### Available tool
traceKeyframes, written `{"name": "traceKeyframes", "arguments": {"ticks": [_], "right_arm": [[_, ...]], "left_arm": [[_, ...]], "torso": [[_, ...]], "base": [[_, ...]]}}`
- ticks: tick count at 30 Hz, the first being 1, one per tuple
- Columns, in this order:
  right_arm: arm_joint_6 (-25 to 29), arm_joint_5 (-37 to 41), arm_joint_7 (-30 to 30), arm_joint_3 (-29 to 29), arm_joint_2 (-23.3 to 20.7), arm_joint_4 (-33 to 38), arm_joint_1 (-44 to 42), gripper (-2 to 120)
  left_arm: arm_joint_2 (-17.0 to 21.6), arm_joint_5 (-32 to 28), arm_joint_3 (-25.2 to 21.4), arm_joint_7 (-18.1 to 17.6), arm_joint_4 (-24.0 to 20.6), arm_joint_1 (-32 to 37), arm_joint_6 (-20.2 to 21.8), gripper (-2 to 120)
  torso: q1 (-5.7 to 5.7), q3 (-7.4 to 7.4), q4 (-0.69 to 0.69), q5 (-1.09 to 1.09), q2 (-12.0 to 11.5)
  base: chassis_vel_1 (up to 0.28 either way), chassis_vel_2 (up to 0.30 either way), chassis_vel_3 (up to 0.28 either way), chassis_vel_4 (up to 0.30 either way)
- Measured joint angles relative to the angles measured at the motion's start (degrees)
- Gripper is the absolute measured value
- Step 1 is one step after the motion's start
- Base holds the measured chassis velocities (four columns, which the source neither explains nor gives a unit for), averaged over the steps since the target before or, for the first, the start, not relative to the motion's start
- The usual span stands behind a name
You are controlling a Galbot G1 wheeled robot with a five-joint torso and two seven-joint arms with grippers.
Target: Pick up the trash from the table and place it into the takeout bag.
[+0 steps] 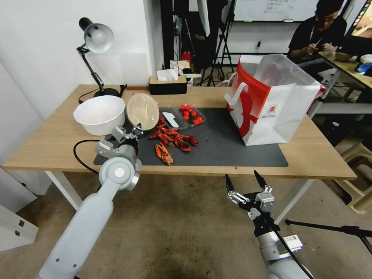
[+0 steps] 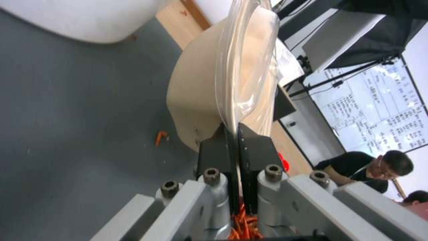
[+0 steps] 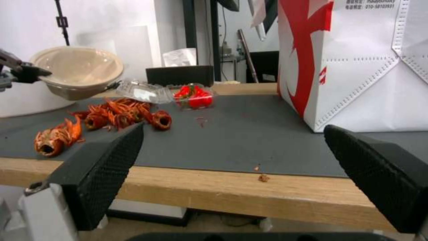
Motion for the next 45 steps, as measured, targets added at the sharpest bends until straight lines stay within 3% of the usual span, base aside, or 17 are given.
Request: {"name": "traceKeyframes", "arguments": {"ticks": [13, 16, 19, 20, 23, 24, 28, 33, 39, 45], "right_arm": [[0.0, 0.0, 0.0, -0.5, 0.0, -0.2, 0.4, 100], [-0.1, 0.0, 0.1, -0.8, 0.0, -0.3, 0.8, 100], [-0.2, -0.1, 0.1, -1.2, 0.0, -0.3, 1.1, 100], [-0.2, -0.1, 0.1, -1.2, 0.0, -0.3, 1.1, 100], [-0.3, -0.3, 0.2, -1.3, 0.1, -0.4, 1.0, 100], [-0.3, -0.3, 0.2, -1.3, 0.1, -0.4, 1.0, 100], [-0.3, -0.6, 0.2, -1.3, 0.3, -0.4, 0.8, 100], [-0.3, -0.7, 0.2, -1.2, 0.3, -0.3, 0.6, 100], [-0.3, -0.8, 0.3, -0.6, 0.5, 0.4, 0.1, 100], [-0.3, -0.9, 0.3, 0.2, 0.6, 0.5, -0.5, 100]], "left_arm": [[1.2, 1.8, -0.1, 3.2, -1.7, 0.4, -1.0, 0], [1.9, 2.3, 0.1, 5.4, -2.4, 0.5, -1.5, 0], [3.5, 4.3, 1.0, 10.0, -3.2, 0.0, -2.3, 0], [3.5, 4.3, 1.0, 10.0, -3.2, 0.0, -2.3, 0], [5.5, 6.4, 2.8, 15.5, -3.7, -2.4, -2.7, 0], [5.5, 6.4, 2.8, 15.5, -3.7, -2.4, -2.7, 0], [6.9, 6.6, 6.4, 18.8, -2.0, -9.6, -2.5, 0], [6.8, 6.6, 11.6, 19.4, 1.2, -17.7, -2.4, 0], [3.2, 7.3, 19.8, 20.2, 7.7, -31.4, -2.0, 0], [-1.4, 10.0, 25.9, 22.1, 12.7, -39.4, -2.0, 0]], "torso": [[0.0, 0.0, 0.0, 0.0, 0.0], [0.0, 0.0, 0.0, -0.01, 0.0], [0.0, 0.0, 0.01, -0.01, 0.0], [0.0, 0.0, 0.01, -0.01, 0.0], [0.0, 0.0, 0.01, -0.01, 0.0], [0.0, 0.0, 0.01, -0.01, 0.0], [0.0, 0.0, 0.0, -0.01, 0.0], [0.0, 0.01, -0.01, 0.01, 0.0], [0.0, 0.0, 0.0, 0.01, 0.0], [0.0, 0.01, -0.02, 0.02, 0.0]], "base": [[0.0, 0.0, 0.0, 0.0], [0.0, 0.0, 0.0, 0.0], [0.0, 0.0, 0.0, 0.0], [0.0, 0.0, 0.0, 0.0], [0.0, 0.0, 0.0, 0.0], [0.0, 0.0, 0.0, 0.0], [0.0, 0.0, 0.0, 0.0], [0.0, 0.0, 0.0, 0.0], [0.0, 0.0, 0.0, 0.0], [0.0, 0.0, 0.0, 0.0]]}}
